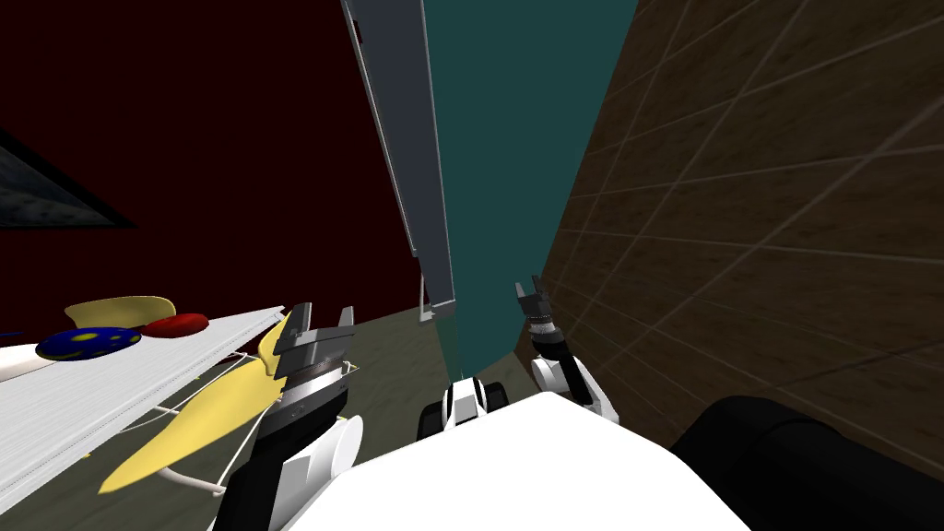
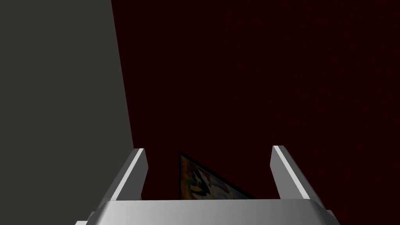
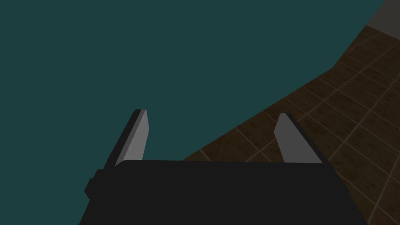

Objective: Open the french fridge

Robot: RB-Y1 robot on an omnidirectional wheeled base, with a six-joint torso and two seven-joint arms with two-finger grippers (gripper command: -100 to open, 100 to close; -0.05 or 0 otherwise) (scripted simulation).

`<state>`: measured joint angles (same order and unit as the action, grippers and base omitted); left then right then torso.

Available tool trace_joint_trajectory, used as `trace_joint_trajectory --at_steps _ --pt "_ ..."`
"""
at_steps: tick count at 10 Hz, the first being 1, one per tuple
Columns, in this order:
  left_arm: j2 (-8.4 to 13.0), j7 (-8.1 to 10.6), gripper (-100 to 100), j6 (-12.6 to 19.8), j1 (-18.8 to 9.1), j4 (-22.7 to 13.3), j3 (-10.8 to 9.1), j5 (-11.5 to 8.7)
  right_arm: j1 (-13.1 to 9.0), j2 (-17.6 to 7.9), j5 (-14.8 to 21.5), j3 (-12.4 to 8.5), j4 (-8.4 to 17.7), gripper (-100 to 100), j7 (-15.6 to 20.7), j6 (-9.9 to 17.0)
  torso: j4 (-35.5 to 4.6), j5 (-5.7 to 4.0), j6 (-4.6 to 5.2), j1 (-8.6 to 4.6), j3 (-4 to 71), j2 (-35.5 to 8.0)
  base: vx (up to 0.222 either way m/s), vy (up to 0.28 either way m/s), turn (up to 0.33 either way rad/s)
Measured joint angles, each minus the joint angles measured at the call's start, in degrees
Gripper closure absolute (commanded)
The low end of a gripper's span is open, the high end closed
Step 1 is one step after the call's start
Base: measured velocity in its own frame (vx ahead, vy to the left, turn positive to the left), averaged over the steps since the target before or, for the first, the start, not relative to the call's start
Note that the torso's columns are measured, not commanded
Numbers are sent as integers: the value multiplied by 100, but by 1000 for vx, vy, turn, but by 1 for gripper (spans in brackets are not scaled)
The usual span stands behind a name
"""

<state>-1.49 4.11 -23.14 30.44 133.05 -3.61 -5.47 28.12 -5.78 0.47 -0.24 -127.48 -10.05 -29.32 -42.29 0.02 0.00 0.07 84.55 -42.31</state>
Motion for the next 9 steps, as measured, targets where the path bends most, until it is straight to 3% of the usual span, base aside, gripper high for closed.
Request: trace_joint_trajectory --at_steps 2,5,9 --pt "0 0 0 0 0 0 0 0 -159 -213 -351 35 198 -100 -151 400 0 -2 0 -6 1 1 -35 64 -47" --pt "0 0 0 0 0 0 0 0 -154 -359 -785 70 430 -100 -304 629 1 -3 0 -13 5 7 -15 47 -39" --pt "0 0 0 0 0 0 0 0 -348 -557 -1434 22 772 -100 -573 1094 -1 -1 0 -6 1 0 -24 57 -39"
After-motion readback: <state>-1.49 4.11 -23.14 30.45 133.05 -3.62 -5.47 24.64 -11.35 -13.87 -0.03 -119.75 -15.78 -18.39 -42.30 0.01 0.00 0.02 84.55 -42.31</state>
